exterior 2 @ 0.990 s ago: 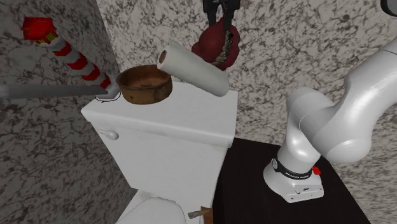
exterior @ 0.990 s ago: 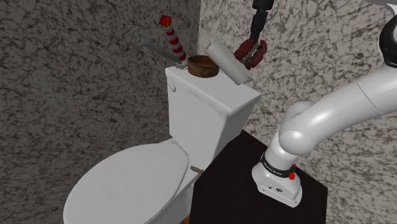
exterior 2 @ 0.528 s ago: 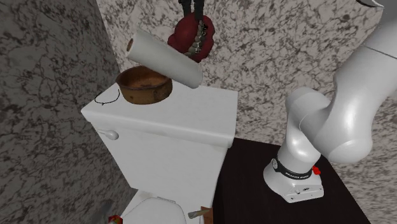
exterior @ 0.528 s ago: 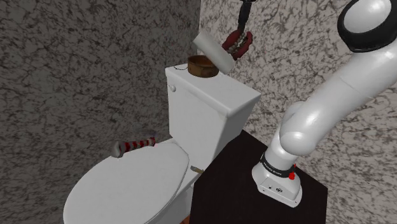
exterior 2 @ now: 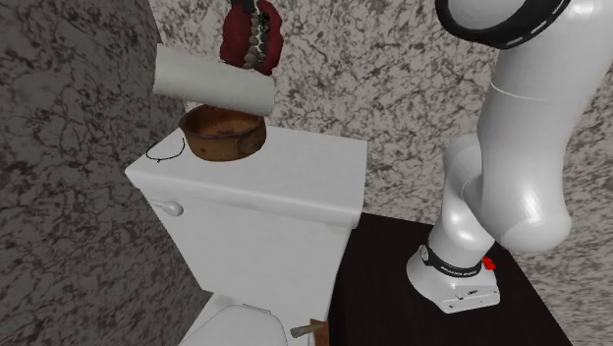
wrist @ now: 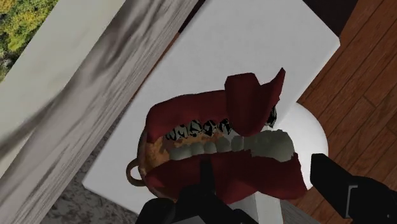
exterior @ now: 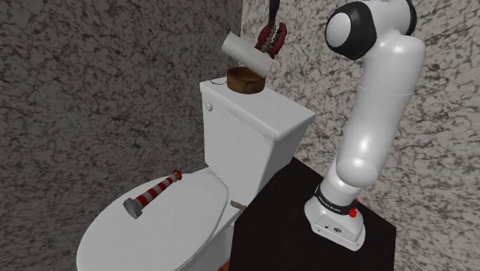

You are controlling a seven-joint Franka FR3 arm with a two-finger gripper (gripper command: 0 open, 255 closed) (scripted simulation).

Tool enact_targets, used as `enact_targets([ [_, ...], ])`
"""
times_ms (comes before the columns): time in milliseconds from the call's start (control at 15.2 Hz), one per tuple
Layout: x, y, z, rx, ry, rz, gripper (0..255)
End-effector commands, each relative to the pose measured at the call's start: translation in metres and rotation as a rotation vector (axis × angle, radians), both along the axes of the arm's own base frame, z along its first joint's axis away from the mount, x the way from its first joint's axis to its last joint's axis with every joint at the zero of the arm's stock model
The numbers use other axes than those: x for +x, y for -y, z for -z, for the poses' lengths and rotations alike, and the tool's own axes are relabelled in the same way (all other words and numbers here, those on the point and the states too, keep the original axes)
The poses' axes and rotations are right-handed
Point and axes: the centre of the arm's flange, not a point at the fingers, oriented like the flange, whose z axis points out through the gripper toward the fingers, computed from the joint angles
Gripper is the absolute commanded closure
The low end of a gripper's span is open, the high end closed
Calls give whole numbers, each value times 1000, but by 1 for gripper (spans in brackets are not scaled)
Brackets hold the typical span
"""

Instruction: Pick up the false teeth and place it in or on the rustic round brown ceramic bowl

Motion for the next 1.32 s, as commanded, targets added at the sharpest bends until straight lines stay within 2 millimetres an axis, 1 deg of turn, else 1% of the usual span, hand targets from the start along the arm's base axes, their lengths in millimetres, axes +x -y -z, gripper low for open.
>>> enact_targets([
  [0,19,-1,-3,0,0,-8,255],
  [1254,19,-1,97,0,0,-8,255],
])
